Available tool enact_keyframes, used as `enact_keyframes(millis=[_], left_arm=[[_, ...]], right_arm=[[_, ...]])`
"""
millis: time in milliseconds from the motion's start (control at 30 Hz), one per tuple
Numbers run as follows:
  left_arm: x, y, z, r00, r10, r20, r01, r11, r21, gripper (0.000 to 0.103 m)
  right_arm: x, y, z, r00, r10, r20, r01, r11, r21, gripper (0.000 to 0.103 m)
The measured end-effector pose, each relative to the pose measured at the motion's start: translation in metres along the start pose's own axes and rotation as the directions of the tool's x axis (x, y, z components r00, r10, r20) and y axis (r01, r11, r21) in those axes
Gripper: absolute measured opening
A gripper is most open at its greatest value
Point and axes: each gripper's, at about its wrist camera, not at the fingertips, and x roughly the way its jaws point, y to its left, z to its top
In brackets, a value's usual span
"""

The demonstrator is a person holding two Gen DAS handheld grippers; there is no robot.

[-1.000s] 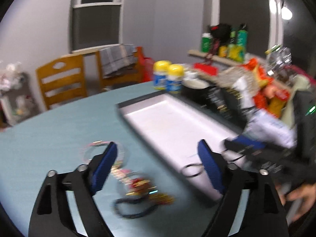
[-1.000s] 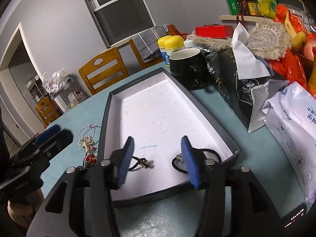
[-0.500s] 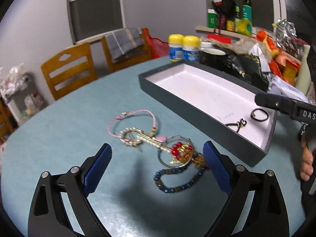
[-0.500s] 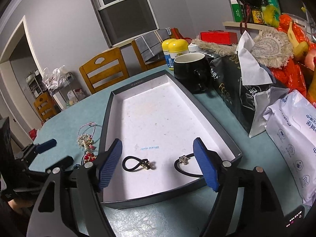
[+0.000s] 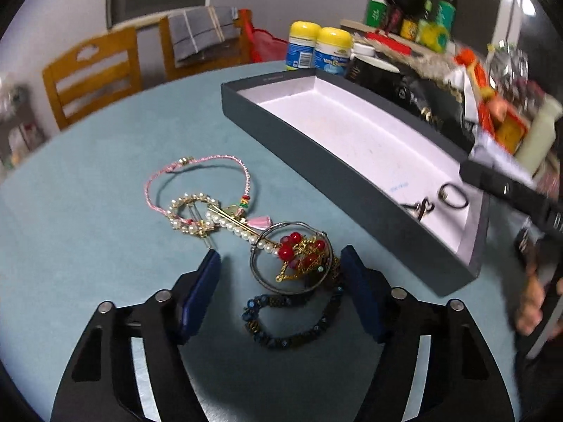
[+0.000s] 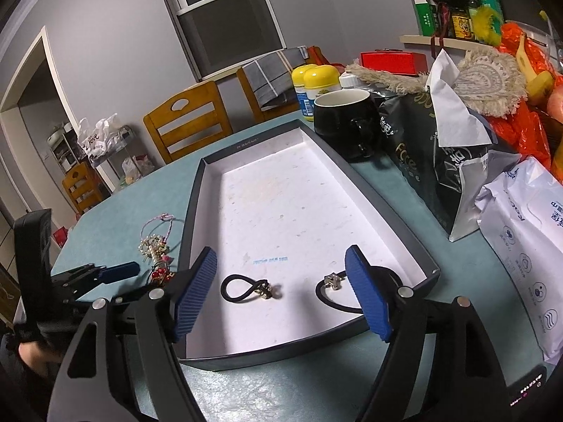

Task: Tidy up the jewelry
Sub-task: 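Move both grippers back to the jewelry pile, then grasp the silver hoop bangle with the left gripper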

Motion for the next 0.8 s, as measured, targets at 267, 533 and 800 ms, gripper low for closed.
enact_keyframes(millis=[267,533,800], left_arm=[[0.001,0.012,0.001,0.998,-0.063,0.009,0.064,0.994,-0.085,0.052],[-0.005,0.018,0.0,0.997,-0.075,0.02,0.076,0.994,-0.082,0.052],[-0.056,0.028,0.018,0.967,-0.173,0.185,0.194,0.975,-0.104,0.052]], right_arm=[[0.0,0.002,0.0,1.0,0.004,-0.002,-0.004,1.0,-0.004,0.075],[-0.003,0.003,0.0,1.0,0.017,0.014,-0.017,1.0,-0.005,0.075],[-0.012,0.017,0.002,0.995,0.085,0.053,-0.082,0.995,-0.053,0.075]])
